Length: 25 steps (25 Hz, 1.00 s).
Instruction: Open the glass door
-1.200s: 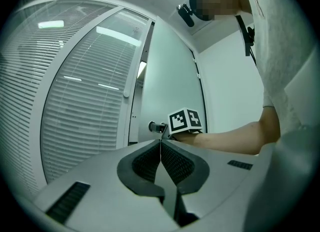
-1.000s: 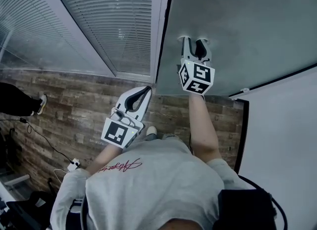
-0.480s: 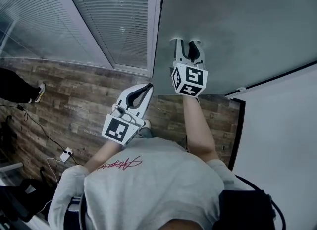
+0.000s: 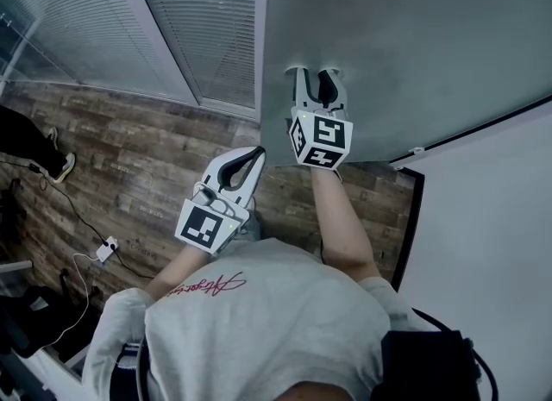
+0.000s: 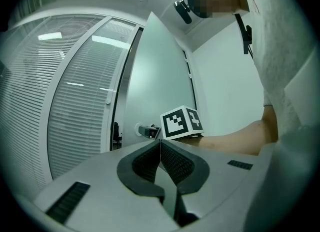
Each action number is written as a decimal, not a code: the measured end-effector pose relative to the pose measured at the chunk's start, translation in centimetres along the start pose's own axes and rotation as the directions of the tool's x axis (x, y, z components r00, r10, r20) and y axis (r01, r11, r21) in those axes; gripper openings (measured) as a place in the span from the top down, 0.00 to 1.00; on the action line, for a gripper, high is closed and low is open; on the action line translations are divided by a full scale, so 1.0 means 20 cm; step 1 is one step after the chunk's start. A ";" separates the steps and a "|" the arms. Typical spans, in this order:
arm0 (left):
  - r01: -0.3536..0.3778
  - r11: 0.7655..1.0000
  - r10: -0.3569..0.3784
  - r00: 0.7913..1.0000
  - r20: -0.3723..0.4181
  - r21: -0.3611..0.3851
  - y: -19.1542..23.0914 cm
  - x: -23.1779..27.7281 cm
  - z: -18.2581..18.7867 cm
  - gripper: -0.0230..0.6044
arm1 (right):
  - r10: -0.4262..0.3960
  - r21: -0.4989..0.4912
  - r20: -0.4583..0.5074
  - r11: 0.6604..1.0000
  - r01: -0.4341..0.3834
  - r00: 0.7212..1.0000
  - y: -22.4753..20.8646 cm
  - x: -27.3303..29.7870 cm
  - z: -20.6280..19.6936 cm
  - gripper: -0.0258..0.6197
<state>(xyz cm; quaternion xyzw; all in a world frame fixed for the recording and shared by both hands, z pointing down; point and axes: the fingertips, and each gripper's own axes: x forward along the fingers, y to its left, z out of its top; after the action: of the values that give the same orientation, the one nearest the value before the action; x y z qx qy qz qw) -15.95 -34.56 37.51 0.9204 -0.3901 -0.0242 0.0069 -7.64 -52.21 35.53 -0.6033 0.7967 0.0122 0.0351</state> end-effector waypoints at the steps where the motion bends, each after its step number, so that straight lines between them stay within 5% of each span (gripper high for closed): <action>1: -0.010 1.000 0.010 1.000 -0.003 0.000 -0.03 -0.02 -0.01 0.94 | 0.009 0.001 0.001 1.000 -0.009 1.000 0.00 -0.03 0.00 0.76; 16: -0.195 0.981 0.195 0.981 0.022 0.018 -0.36 -0.36 0.03 0.94 | 0.107 0.000 0.028 0.994 -0.107 0.994 0.10 -0.46 0.05 0.76; 25: -0.184 0.983 0.184 0.983 0.010 0.020 -0.55 -0.50 0.02 0.94 | 0.148 0.007 0.032 0.989 -0.148 0.988 0.15 -0.74 0.06 0.76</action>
<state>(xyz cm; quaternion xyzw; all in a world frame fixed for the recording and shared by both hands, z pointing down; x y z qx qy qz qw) -15.00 -19.60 37.21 0.8803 -0.4738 -0.0231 -0.0022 -6.55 -37.01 35.23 -0.5420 0.8387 0.0205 0.0496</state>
